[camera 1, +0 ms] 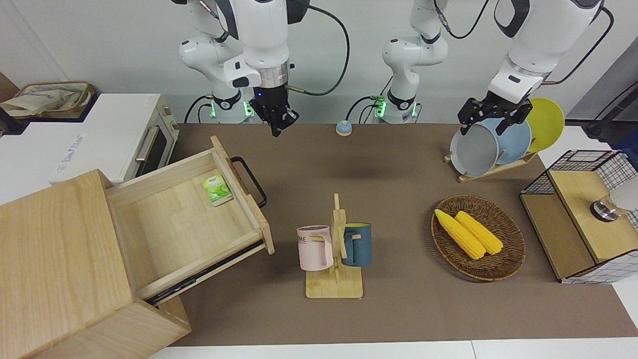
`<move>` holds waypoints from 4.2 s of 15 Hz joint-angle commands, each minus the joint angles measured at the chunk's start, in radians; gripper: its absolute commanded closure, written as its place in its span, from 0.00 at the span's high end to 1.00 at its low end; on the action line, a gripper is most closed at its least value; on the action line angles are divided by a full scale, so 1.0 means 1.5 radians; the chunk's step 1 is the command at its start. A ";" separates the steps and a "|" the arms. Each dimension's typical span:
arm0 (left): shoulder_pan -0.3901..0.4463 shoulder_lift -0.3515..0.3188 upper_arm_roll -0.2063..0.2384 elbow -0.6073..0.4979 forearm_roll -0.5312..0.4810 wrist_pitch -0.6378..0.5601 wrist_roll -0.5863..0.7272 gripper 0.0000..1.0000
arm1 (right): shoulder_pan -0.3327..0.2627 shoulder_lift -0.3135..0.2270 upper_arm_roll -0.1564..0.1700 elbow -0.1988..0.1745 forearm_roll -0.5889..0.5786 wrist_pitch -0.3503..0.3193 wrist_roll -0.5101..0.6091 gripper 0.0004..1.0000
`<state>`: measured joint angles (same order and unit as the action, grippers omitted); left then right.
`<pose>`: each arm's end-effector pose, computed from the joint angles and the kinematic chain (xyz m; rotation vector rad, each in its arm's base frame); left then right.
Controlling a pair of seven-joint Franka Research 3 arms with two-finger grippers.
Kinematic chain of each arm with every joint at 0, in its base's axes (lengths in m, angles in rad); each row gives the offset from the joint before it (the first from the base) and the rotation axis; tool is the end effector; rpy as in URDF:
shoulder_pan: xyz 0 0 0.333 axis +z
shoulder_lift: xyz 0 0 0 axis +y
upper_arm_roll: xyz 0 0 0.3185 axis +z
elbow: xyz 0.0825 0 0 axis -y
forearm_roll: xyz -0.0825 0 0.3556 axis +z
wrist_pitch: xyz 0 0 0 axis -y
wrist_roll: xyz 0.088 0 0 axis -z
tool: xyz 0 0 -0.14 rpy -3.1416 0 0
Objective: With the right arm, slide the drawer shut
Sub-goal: 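Swing the right arm over and press against the drawer's front edge, then push the wooden drawer away from the robot with the right arm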
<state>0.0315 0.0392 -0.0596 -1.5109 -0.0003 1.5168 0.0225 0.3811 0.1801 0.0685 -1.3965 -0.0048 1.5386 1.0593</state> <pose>0.5318 -0.0144 0.5950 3.1376 -0.0794 -0.0522 0.5213 0.2469 0.5690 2.9765 -0.9381 -0.0507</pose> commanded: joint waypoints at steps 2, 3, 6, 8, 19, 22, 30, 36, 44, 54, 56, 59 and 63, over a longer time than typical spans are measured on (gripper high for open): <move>0.003 0.008 -0.004 0.017 0.011 -0.013 0.006 0.99 | 0.007 0.021 -0.003 -0.075 -0.017 0.065 0.123 0.00; 0.003 0.008 -0.004 0.017 0.011 -0.013 0.006 0.99 | 0.006 0.023 -0.003 -0.090 -0.017 0.084 0.133 0.00; 0.003 0.008 -0.004 0.017 0.011 -0.013 0.006 0.99 | 0.005 0.054 -0.006 -0.105 -0.023 0.128 0.192 0.00; 0.003 0.008 -0.004 0.016 0.011 -0.013 0.006 0.99 | 0.008 0.065 -0.006 -0.105 -0.055 0.133 0.198 0.00; 0.003 0.008 -0.004 0.017 0.011 -0.013 0.006 0.99 | -0.037 0.092 -0.021 -0.098 -0.061 0.237 0.223 0.00; 0.003 0.008 -0.004 0.017 0.011 -0.013 0.006 0.99 | -0.057 0.092 -0.020 -0.092 -0.060 0.244 0.226 0.00; 0.003 0.008 -0.004 0.017 0.011 -0.013 0.006 0.99 | -0.108 0.120 -0.019 -0.060 -0.038 0.283 0.217 0.00; 0.003 0.008 -0.004 0.017 0.011 -0.013 0.006 0.99 | -0.164 0.129 -0.016 -0.049 0.018 0.284 0.074 0.00; 0.003 0.008 -0.004 0.016 0.011 -0.013 0.006 0.99 | -0.225 0.145 -0.012 -0.025 0.025 0.285 0.048 0.00; 0.003 0.008 -0.004 0.016 0.011 -0.013 0.006 0.99 | -0.272 0.152 -0.011 -0.019 0.018 0.333 -0.012 0.00; 0.003 0.008 -0.004 0.016 0.011 -0.013 0.006 0.99 | -0.278 0.152 -0.011 -0.019 0.017 0.333 -0.028 0.00; 0.003 0.008 -0.004 0.016 0.011 -0.013 0.006 0.99 | -0.286 0.152 -0.011 -0.013 0.017 0.333 -0.043 0.00; 0.003 0.008 -0.004 0.017 0.011 -0.013 0.006 0.99 | -0.301 0.152 -0.010 -0.011 0.015 0.333 -0.086 0.00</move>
<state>0.0315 0.0392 -0.0596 -1.5109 -0.0003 1.5168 0.0225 -0.0348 0.3913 0.0373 -1.4361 0.0032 2.0231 1.0004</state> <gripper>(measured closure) 0.004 0.991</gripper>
